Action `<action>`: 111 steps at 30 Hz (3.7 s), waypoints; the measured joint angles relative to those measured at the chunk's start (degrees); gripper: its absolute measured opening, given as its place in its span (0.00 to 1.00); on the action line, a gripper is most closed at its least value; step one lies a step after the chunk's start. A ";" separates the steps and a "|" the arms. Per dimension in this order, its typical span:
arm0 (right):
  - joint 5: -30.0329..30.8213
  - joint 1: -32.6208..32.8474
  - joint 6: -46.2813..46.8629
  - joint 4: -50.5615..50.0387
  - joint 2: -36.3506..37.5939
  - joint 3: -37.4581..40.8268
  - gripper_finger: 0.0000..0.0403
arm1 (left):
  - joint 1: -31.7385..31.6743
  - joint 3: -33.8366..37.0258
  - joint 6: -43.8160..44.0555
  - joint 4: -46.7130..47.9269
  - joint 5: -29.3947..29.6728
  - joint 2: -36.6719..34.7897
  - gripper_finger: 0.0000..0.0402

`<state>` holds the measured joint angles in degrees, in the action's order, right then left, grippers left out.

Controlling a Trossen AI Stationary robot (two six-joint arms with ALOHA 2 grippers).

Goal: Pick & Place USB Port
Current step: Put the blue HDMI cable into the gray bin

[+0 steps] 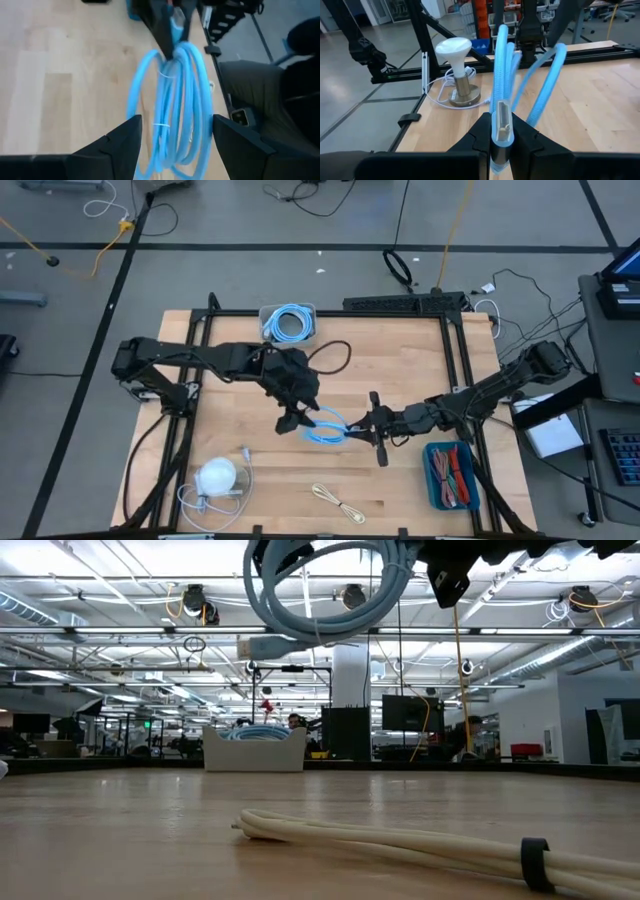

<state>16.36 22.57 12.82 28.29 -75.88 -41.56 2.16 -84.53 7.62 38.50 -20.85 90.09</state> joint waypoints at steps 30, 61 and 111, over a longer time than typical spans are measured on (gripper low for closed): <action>0.14 -0.09 -0.46 -1.26 0.00 -0.04 0.06 | 1.20 0.04 1.97 0.15 -7.73 3.52 0.61; -7.09 4.01 0.07 5.80 0.09 -0.09 0.35 | 0.33 -0.09 -0.94 10.33 13.87 0.05 0.07; 1.97 14.29 9.03 2.71 -8.37 -0.02 0.42 | -43.17 -36.92 -32.35 43.63 4.14 28.74 0.07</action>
<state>18.33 36.86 21.85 31.00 -84.25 -41.58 -41.01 -121.45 -24.73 82.13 -16.71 118.83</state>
